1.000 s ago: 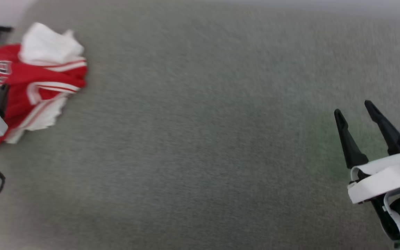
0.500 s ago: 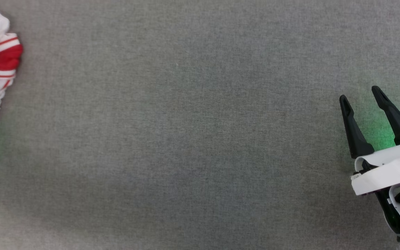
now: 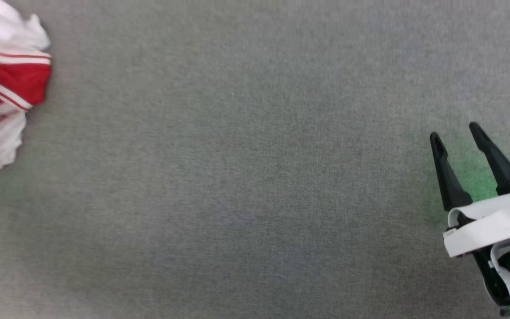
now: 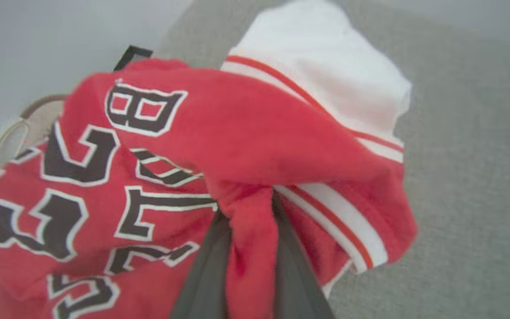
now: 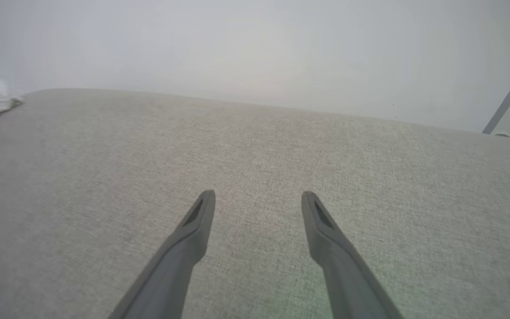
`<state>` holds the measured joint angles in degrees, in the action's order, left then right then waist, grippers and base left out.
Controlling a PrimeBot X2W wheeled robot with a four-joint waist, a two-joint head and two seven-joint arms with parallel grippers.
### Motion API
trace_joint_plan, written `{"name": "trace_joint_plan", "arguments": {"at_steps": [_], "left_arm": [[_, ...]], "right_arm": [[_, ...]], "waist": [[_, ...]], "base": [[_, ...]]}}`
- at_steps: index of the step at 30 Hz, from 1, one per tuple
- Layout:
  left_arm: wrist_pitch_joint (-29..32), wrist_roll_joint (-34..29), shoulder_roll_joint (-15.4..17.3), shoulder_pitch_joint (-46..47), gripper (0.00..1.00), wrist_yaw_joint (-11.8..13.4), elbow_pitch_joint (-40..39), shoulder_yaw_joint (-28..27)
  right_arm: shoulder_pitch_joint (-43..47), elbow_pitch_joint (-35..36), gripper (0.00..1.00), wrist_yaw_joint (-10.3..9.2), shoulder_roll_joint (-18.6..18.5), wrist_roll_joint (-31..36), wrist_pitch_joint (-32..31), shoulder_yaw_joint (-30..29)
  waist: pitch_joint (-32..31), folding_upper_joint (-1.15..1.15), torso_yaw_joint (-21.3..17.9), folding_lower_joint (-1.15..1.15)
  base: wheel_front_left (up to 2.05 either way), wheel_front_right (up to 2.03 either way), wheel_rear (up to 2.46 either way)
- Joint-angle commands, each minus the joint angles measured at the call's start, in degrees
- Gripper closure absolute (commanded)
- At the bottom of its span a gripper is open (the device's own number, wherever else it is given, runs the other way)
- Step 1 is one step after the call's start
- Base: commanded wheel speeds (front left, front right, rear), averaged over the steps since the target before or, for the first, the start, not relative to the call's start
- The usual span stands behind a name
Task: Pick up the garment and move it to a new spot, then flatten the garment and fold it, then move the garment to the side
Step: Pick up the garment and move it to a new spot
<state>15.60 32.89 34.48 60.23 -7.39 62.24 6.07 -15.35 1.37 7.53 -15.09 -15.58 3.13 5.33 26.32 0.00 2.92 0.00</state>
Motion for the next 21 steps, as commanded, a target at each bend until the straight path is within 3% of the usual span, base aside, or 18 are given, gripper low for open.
{"name": "trace_joint_plan", "arguments": {"at_steps": [1,11,21], "left_arm": [[-1.15,-0.28,0.90,-0.33,1.00,-0.10,-0.86,0.87],[-5.07,1.10,5.72,-0.74,1.00,-0.10,-12.45,8.40],[-0.26,4.30,9.43,-3.46,1.00,-0.08,-27.33,10.83]], "right_arm": [[0.95,-0.36,0.00,-0.08,0.28,-0.30,0.49,-0.17],[4.03,-3.25,0.00,-0.08,1.09,-1.56,2.32,0.29],[4.45,-4.60,0.00,-0.08,0.71,-2.71,2.69,2.19]], "waist": [[-3.33,0.00,1.47,0.00],[-12.58,0.00,4.21,0.00],[-18.79,0.00,4.76,0.00]], "base": [[0.00,0.00,0.00],[0.00,0.00,0.00],[0.00,0.00,0.00]]}}
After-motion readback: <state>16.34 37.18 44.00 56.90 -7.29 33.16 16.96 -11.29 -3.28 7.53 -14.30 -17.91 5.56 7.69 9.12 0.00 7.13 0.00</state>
